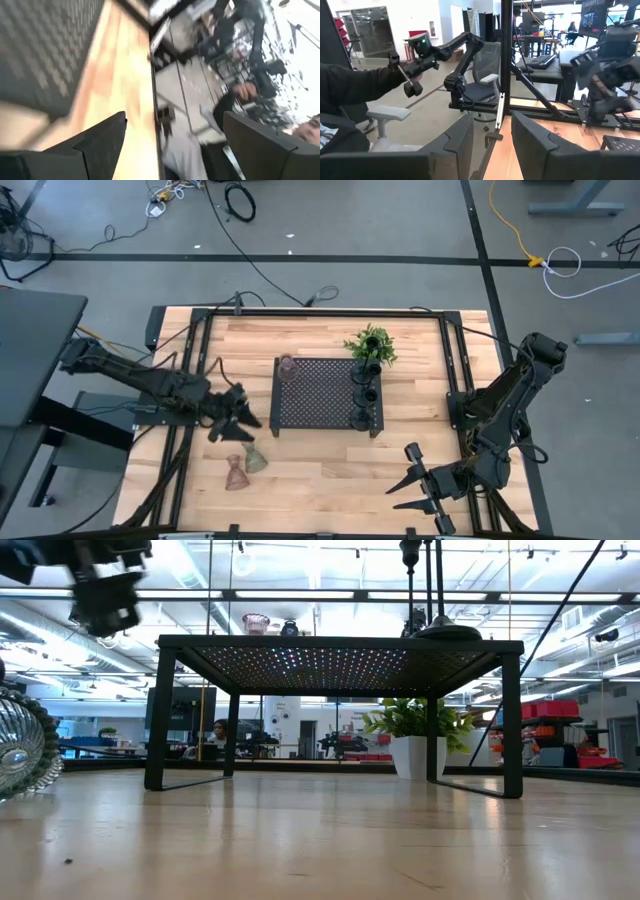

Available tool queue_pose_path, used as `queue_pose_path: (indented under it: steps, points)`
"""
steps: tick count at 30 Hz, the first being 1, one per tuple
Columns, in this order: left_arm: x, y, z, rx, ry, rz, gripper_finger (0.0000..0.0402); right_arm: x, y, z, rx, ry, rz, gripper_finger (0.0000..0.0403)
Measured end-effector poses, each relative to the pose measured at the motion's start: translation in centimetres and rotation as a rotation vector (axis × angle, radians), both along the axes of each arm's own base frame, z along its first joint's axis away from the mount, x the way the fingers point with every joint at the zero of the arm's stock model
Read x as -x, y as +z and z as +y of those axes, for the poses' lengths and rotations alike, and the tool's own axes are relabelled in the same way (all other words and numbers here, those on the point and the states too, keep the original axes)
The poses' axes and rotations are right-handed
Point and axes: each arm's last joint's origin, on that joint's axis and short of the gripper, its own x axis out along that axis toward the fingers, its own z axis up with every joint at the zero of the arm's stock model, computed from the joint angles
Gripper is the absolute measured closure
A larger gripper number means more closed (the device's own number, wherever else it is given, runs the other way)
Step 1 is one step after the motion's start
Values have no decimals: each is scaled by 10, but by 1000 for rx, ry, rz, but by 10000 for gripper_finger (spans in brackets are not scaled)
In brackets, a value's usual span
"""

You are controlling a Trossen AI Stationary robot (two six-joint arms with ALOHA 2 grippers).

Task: Pick & Place candle stick holders
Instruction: Put the pink glass candle stick holder on the shelf

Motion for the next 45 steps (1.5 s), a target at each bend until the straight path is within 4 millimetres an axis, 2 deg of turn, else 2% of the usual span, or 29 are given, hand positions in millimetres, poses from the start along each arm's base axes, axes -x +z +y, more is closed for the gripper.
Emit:
queue_pose_path:
  steps: [5, 11, 18, 27, 30, 35, 38, 45]
  points:
    - [8, -5, -16, 25, -67, 79, 67, 0, 0, 0, 0, 0, 0, 273]
    - [16, -13, -27, -5, -47, 155, 67, 0, 0, 0, 0, 0, 0, 273]
    - [26, -38, -31, 8, 14, 470, 67, 0, 0, 0, 0, -2, 0, 273]
    - [31, -44, -41, 386, -98, 881, 67, -5, 0, -7, 10, -125, -3, 273]
    - [30, -44, -40, 482, -18, 942, 67, -7, 0, -8, 39, -153, -12, 273]
    - [28, -47, -35, 596, 235, 960, 67, -7, 2, -8, 86, -164, -40, 273]
    - [30, -50, -33, 686, 342, 1038, 67, -7, 4, -9, 109, -166, -58, 273]
    - [25, -68, -41, 739, 499, 1207, 67, -6, 1, -9, 130, -164, -46, 273]
